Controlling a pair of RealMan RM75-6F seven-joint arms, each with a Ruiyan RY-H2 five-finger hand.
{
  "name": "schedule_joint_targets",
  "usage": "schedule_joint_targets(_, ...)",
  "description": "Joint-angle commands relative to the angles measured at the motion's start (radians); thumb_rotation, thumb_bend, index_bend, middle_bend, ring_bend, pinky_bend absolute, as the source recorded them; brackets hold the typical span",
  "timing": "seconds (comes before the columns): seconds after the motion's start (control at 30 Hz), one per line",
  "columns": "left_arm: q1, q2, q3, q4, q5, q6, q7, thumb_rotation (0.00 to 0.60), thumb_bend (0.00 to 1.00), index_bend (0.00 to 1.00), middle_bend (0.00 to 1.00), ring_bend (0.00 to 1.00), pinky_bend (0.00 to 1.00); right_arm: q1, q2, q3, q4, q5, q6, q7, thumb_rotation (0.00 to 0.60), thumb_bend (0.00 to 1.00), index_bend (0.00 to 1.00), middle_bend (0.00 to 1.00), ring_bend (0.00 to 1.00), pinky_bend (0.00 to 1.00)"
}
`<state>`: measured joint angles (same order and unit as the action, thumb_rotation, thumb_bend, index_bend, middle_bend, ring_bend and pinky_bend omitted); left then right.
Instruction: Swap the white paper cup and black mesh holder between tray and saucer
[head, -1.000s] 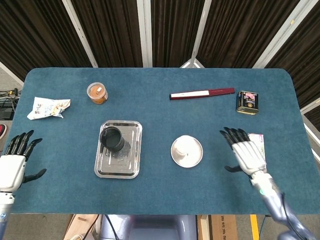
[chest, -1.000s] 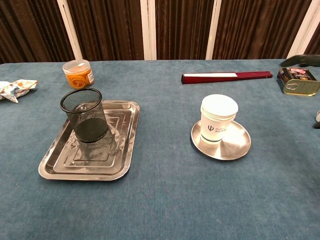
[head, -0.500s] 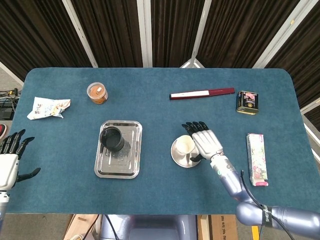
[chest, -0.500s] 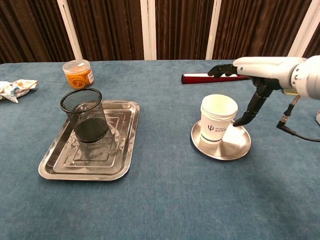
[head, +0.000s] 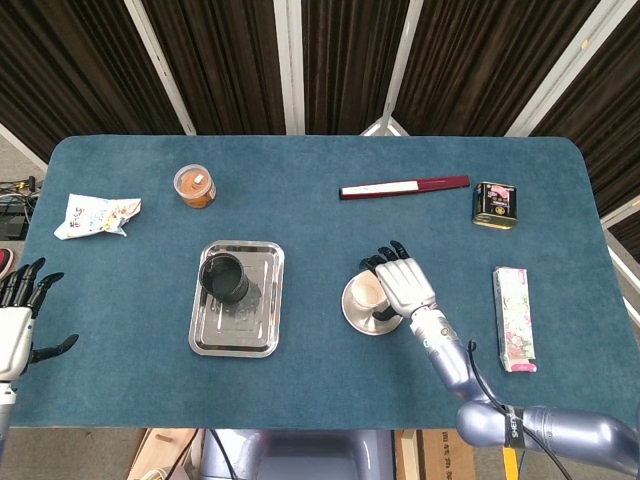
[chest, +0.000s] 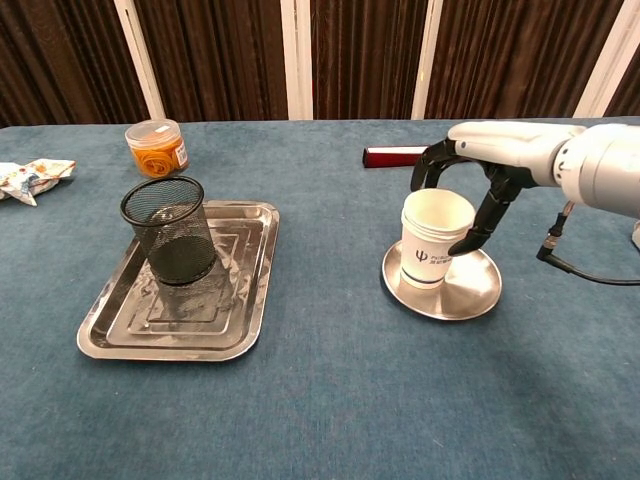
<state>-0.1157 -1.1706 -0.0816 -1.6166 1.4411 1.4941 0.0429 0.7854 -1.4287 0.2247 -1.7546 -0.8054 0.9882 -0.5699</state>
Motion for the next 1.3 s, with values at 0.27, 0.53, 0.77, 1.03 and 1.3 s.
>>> schedule_joint_targets(0.27,0.002,-0.003,-0.005,0.000,-0.003,0.004,-0.012,0.600,0.10,0.17,0.00,0.00,0.05,0.009,-0.043,-0.005,0.027,-0.045,0.056,0.008,0.600,0.00,0.54,0.42,0.25,0.00)
schedule_joint_targets(0.53,0.000,-0.003,-0.017,0.009,-0.027,-0.005,-0.013,0.600,0.10,0.17,0.00,0.00,0.05,0.066,-0.049,0.051,0.034,-0.031,0.040,-0.001,0.600,0.00,0.54,0.42,0.25,0.00)
schedule_joint_targets(0.77,-0.007,-0.004,-0.025,0.017,-0.050,-0.025,-0.007,0.600,0.10,0.17,0.00,0.00,0.05,0.148,-0.114,0.091,0.111,0.048,-0.032,0.001,0.600,0.00,0.54,0.42,0.25,0.00)
schedule_joint_targets(1.03,-0.017,-0.004,-0.036,0.033,-0.080,-0.053,-0.014,0.600,0.10,0.17,0.00,0.00,0.05,0.211,-0.190,0.101,0.223,0.080,-0.063,0.010,0.600,0.00,0.54,0.42,0.25,0.00)
schedule_joint_targets(1.3,-0.018,0.002,-0.039,0.034,-0.081,-0.054,-0.026,0.600,0.10,0.17,0.00,0.00,0.05,0.238,-0.231,0.082,0.283,0.086,-0.050,-0.007,0.600,0.00,0.54,0.42,0.25,0.00)
